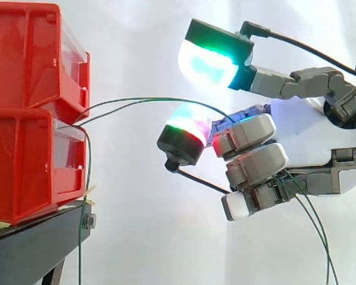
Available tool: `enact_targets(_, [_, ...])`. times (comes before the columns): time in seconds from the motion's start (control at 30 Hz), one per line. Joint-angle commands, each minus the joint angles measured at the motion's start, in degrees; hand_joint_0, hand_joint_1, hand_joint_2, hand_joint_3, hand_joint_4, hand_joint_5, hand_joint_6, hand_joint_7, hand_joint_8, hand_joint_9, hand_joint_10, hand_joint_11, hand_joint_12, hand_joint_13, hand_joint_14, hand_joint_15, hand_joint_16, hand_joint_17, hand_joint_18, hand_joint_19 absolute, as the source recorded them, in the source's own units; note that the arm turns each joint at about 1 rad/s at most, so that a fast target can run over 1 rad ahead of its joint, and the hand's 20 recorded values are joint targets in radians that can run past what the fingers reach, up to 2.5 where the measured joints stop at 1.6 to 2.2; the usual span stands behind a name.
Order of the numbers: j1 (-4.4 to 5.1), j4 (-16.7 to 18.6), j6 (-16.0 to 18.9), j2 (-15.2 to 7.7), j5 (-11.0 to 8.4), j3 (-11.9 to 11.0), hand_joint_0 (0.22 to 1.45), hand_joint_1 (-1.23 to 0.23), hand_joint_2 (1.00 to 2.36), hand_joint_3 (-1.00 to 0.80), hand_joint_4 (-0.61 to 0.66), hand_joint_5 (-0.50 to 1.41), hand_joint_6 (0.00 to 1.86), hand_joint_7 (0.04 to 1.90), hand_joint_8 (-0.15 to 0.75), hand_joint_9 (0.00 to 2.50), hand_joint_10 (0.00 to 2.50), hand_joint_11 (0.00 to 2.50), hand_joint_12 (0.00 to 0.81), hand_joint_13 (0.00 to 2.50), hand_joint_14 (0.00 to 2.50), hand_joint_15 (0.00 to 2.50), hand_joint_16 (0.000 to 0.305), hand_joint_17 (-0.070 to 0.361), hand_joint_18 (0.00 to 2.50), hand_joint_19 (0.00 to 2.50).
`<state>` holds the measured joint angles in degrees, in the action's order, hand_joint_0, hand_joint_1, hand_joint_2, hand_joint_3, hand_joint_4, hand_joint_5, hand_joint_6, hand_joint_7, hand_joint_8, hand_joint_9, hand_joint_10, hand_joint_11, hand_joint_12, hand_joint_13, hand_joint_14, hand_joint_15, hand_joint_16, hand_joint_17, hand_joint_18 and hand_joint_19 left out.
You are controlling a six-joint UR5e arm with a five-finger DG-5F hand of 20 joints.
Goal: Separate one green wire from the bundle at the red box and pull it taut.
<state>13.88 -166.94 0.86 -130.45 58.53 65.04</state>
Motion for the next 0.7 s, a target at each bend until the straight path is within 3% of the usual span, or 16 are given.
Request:
enact_targets(0.0, [0.00,-0.06,0.11,0.02,-0.08,0.00,0.63,-0.75,1.00,-0.50,0.20,-0.22,0.78,1.28,0.271,1.29,0.01,1.94,0.313,1.37,0.02,1.42,0.062,0.139,0.95,0.67])
enact_targets(0.33, [-0.08,-0.06,0.19,0.02,-0.08,-0.09,0.66,-0.76,1.01,-0.35,0.21,-0.23,0.81,1.24,0.275,1.26,0.02,1.91,0.312,1.36,0.02,1.41,0.061,0.136,0.94,0.69])
enact_targets(0.43, [0.00,-0.06,0.19,0.02,0.00,-0.09,0.69,-0.76,1.01,-0.38,0.21,-0.23,0.82,1.23,0.274,1.27,0.00,1.93,0.308,1.36,0.02,1.43,0.060,0.135,0.94,0.68])
enact_targets(0.47, [0.00,-0.14,0.11,0.02,0.00,-0.09,0.68,-0.77,1.00,-0.46,0.21,-0.23,0.82,1.23,0.275,1.27,0.00,1.93,0.306,1.36,0.02,1.42,0.060,0.136,0.94,0.69])
enact_targets(0.57, [0.00,-0.14,0.19,0.02,0.00,-0.09,0.57,-0.69,1.00,-0.50,0.22,-0.22,0.81,1.21,0.292,1.28,0.00,1.90,0.325,1.37,0.02,1.41,0.061,0.137,0.95,0.69])
enact_targets(0.67, [-0.08,-0.06,0.54,0.02,0.27,-0.44,0.56,-0.59,1.00,-0.50,0.22,-0.20,0.78,1.25,0.303,1.33,0.00,1.86,0.325,1.38,0.02,1.41,0.062,0.139,0.95,0.70])
